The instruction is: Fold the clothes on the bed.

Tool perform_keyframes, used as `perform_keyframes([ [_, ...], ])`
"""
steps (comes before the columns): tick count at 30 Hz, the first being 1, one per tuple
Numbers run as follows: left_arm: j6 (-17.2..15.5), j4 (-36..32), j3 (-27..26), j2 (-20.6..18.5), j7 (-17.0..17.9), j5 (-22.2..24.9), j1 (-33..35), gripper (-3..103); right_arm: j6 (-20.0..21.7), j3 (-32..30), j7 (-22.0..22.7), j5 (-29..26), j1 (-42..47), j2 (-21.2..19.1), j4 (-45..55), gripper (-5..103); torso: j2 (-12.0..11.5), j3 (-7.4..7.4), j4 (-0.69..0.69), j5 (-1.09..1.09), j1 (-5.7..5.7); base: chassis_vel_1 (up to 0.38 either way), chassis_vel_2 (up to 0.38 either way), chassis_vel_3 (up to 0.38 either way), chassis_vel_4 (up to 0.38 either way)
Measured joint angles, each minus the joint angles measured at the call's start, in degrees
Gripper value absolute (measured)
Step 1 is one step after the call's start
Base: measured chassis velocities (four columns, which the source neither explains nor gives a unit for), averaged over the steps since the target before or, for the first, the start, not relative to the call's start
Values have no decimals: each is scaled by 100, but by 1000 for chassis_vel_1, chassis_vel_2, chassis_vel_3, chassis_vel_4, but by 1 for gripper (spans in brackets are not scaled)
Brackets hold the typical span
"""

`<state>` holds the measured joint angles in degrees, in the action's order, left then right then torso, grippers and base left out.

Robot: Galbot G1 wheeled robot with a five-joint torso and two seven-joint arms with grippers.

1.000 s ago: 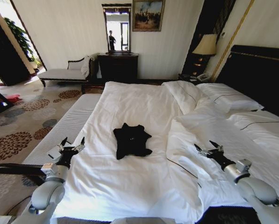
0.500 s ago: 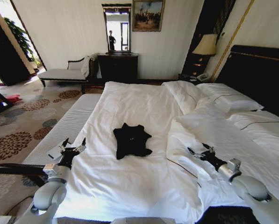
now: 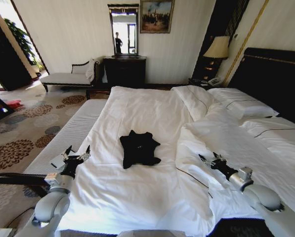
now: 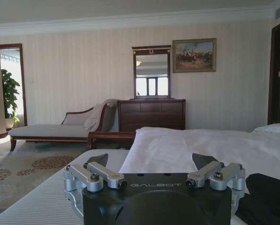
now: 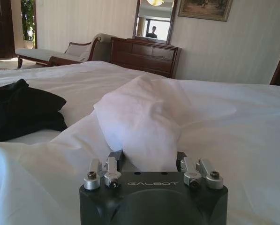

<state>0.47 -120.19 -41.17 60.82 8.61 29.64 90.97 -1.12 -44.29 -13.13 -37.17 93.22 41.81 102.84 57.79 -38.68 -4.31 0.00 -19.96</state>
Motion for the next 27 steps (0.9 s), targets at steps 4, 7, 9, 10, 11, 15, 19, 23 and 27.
perform_keyframes([
  [4,9,-12,-46,13,0,7,27,100,-20,40,12,116,40,91,31,39,0,0,0,0,0,0,0,0,0],
  [7,20,-1,-73,10,0,29,29,100,-34,91,23,200,46,117,42,28,0,0,1,0,0,0,0,0,0],
  [9,26,11,-82,7,-1,42,22,100,-42,129,36,260,47,154,69,18,0,0,0,0,0,0,0,0,0],
  [10,26,11,-82,7,-1,42,22,100,-42,129,36,260,47,154,69,18,0,0,0,0,0,0,0,0,0],
  [11,27,13,-82,7,-2,47,17,100,-42,141,49,271,49,173,90,18,0,0,0,0,0,0,0,0,0],
  [15,29,22,-82,7,-2,55,10,100,-42,144,78,275,76,194,155,5,0,0,0,0,0,0,0,0,0],
  [19,41,52,-83,2,-8,73,0,100,-36,70,111,266,122,186,241,3,0,0,1,0,0,0,0,0,0],
  [23,43,66,-82,-2,-9,84,-19,100,-21,19,130,260,158,185,290,3,0,0,0,0,0,0,0,0,0],
  [27,45,83,-80,-6,-9,110,-36,100,10,-82,195,229,211,229,386,3,0,0,1,-1,0,0,0,0,0],
])
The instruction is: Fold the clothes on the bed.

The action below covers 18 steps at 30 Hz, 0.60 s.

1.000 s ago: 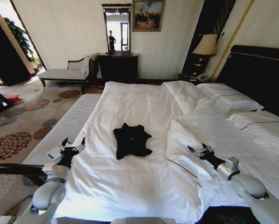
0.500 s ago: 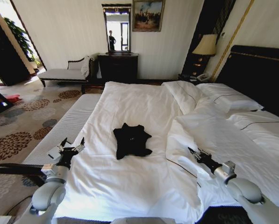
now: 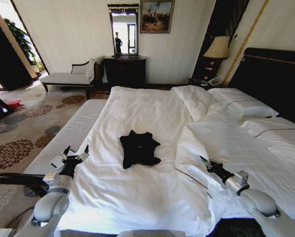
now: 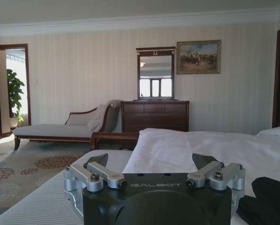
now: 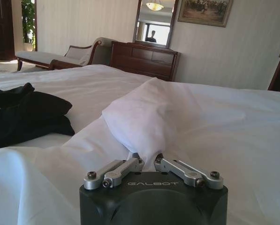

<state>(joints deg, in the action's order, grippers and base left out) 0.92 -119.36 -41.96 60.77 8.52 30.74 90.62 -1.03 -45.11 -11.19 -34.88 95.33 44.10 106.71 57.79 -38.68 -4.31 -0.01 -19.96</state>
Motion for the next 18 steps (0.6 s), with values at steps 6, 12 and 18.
perform_keyframes([
  [6,9,38,14,5,-2,15,-47,100,132,-496,137,-93,247,153,250,3,0,0,0,1,0,0,0,0,0],
  [12,22,74,42,17,-12,27,-64,100,230,-875,252,-102,467,288,386,3,0,0,1,1,0,0,0,0,0],
  [18,26,79,48,23,-12,53,-110,100,302,-1487,365,-180,843,421,466,3,0,0,-1,1,0,0,0,0,0],
])
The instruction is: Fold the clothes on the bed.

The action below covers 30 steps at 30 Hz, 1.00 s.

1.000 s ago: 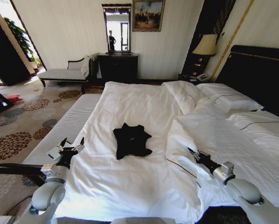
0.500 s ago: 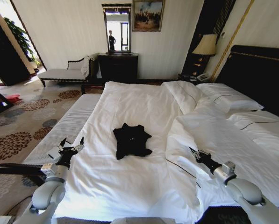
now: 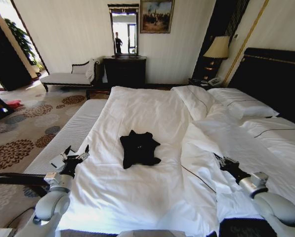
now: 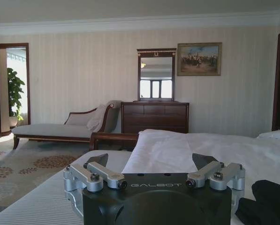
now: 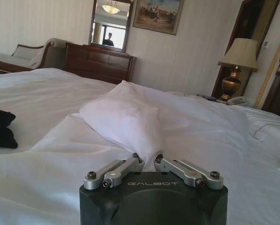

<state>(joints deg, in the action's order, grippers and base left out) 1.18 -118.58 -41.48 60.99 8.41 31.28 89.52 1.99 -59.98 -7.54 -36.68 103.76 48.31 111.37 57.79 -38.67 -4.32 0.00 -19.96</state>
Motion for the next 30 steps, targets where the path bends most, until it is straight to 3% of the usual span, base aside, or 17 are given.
perform_keyframes([
  [10,32,-24,-100,12,15,9,26,100,-15,-1009,71,-222,381,307,32,3,0,0,1,0,0,0,0,0,0],
  [30,195,102,-261,-18,10,155,106,100,-81,-2116,277,-205,907,803,-302,3,0,0,-1,0,0,0,0,0,0],
])
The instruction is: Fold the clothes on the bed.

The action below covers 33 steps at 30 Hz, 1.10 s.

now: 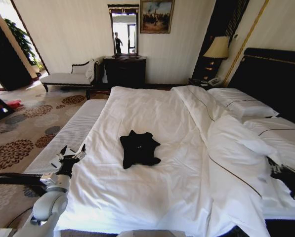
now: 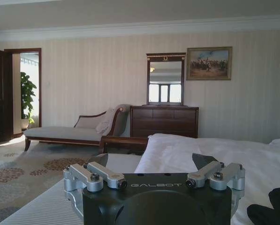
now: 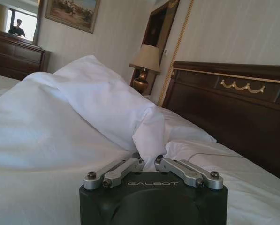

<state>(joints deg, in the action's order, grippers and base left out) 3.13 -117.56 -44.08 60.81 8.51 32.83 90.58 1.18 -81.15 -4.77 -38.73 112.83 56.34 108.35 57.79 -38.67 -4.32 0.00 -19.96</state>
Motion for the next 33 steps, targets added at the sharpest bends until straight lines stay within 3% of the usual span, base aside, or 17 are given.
perform_keyframes([
  [2,39,48,3,-31,-5,28,-12,100,2,-264,59,-85,50,68,-302,3,0,0,2,1,0,0,0,0,0],
  [20,53,117,1,-79,-3,131,-10,100,28,-558,267,-121,-178,322,-1780,3,0,0,1,-1,-1,0,0,0,0],
  [33,86,150,-13,54,-3,39,80,100,-208,-627,260,336,-484,426,-2987,3,0,0,1,0,-1,0,0,0,0],
])
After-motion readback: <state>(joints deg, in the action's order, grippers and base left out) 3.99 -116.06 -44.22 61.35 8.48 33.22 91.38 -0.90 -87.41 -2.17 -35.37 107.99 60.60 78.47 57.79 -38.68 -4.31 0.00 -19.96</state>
